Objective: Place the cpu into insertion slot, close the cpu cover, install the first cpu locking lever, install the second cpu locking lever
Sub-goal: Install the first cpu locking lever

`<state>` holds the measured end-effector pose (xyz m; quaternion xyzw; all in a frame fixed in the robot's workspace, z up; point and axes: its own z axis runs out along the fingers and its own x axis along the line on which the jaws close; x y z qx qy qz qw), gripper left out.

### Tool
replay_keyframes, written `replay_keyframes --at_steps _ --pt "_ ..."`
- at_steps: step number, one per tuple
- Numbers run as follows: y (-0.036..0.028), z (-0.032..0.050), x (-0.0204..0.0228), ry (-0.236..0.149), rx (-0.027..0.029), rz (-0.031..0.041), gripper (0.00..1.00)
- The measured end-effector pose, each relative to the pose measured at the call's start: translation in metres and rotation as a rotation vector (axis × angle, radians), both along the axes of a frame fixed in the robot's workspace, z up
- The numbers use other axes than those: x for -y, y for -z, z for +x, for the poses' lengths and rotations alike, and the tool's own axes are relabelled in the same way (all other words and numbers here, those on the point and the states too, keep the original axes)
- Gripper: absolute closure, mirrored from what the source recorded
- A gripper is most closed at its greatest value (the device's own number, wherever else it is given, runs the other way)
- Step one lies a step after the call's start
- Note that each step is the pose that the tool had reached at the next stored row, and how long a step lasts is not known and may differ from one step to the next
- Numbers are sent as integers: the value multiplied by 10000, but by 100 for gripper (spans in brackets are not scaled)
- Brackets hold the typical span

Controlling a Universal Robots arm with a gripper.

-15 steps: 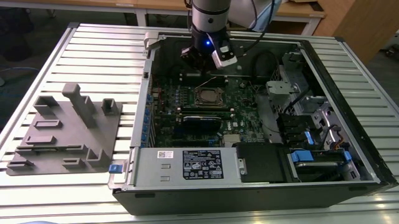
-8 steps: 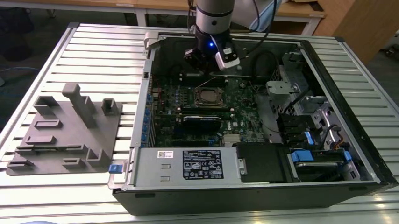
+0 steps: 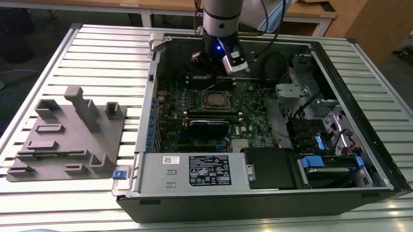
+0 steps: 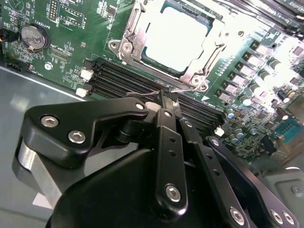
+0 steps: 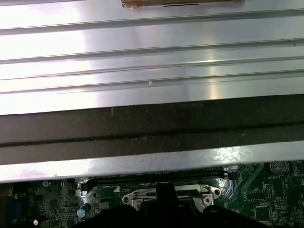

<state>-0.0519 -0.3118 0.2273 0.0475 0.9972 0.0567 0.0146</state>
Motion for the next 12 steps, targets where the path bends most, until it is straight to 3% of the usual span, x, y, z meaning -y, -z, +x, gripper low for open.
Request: replay_keyframes --at_steps 12 --pt "26 2 -23 14 0 0 89"
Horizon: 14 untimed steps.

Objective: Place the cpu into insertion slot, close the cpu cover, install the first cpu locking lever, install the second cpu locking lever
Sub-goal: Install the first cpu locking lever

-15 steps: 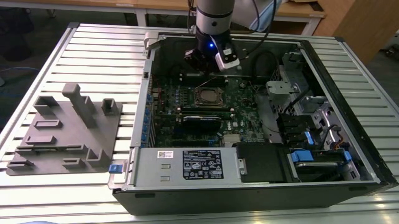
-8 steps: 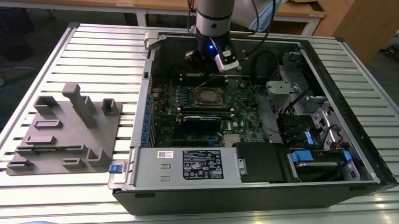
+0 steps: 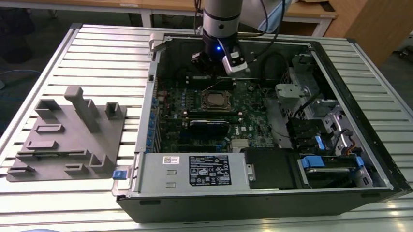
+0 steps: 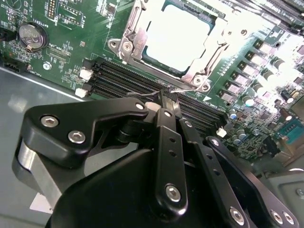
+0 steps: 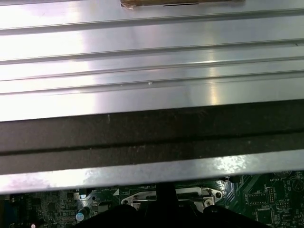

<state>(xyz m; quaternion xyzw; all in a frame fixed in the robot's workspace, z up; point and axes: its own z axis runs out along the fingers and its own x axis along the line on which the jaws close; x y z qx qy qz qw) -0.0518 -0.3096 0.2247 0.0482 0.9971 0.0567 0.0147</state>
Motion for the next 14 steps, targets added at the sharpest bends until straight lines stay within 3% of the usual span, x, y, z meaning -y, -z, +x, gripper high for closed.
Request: replay_keyframes --at_steps 10,14 --pt "12 98 -3 17 0 -18 89" --pt "56 99 -3 27 10 -22 89"
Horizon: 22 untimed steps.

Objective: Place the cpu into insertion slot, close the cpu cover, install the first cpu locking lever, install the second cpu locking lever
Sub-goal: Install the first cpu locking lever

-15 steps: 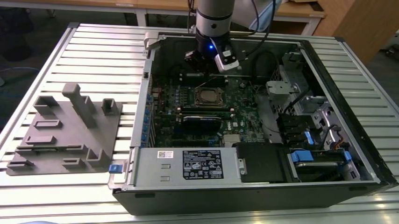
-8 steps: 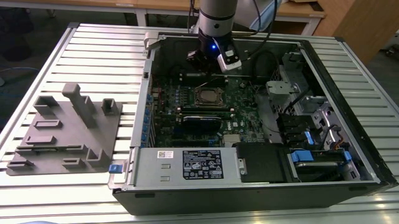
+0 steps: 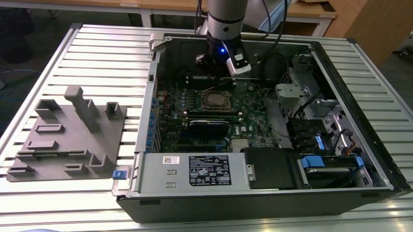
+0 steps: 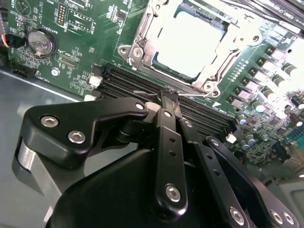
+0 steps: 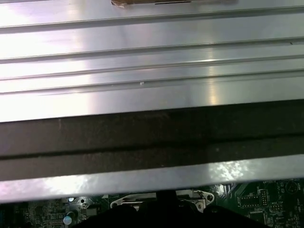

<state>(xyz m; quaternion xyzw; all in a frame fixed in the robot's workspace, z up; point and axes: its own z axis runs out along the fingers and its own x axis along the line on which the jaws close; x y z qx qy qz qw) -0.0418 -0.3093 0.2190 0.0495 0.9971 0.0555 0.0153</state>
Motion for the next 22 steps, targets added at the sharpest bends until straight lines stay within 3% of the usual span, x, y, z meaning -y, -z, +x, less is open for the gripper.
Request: replay_keyframes --at_steps 8,19,20,22 --pt "103 0 0 12 26 -1 89" --pt "119 26 -10 14 28 -26 89" --pt "119 27 -10 12 27 -9 89" --pt "119 27 -2 11 27 218 89"
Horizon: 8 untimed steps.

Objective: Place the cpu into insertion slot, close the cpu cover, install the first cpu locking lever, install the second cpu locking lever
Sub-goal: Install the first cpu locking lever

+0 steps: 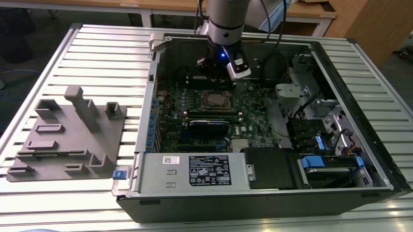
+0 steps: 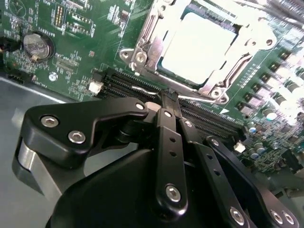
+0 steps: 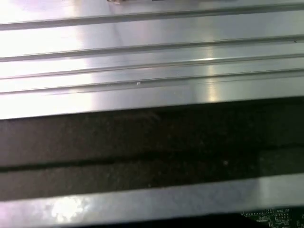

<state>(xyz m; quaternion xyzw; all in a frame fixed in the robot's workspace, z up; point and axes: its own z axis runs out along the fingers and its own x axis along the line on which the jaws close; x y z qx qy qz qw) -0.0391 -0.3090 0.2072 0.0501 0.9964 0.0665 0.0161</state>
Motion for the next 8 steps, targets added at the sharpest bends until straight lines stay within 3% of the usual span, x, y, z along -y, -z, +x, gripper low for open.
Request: replay_keyframes --at_steps 1,8 --pt "1 0 2 2 1 53 89" --pt "4 0 17 1 3 59 89"
